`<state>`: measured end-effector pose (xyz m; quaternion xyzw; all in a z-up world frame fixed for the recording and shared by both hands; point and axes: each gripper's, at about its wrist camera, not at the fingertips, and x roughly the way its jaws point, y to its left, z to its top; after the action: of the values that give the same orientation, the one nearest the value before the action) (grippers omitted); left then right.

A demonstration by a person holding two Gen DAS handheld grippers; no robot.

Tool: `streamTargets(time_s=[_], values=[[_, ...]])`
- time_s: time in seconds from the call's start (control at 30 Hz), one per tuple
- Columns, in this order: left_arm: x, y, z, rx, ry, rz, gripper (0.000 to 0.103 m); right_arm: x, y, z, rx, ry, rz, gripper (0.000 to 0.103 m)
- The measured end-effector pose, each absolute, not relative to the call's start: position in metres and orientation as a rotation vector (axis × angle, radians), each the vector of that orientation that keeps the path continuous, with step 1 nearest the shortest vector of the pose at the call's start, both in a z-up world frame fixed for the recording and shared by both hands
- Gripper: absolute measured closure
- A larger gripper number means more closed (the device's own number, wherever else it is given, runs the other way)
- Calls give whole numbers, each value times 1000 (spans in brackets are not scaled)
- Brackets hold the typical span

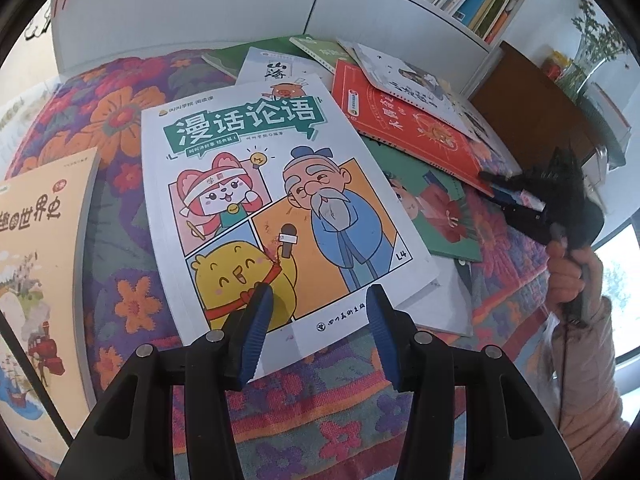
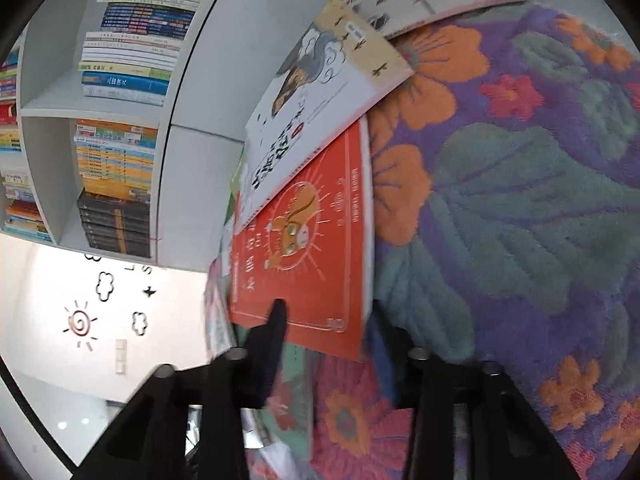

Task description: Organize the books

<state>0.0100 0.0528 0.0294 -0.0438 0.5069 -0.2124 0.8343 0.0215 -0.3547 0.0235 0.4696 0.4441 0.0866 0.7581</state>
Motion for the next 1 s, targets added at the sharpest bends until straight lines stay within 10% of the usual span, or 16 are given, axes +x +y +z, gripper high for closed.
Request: streamTargets(time_s=[1.0], values=[[-34,16,28,-120,1173,-582,54,-186,-222,36,1013,1187,462,88]])
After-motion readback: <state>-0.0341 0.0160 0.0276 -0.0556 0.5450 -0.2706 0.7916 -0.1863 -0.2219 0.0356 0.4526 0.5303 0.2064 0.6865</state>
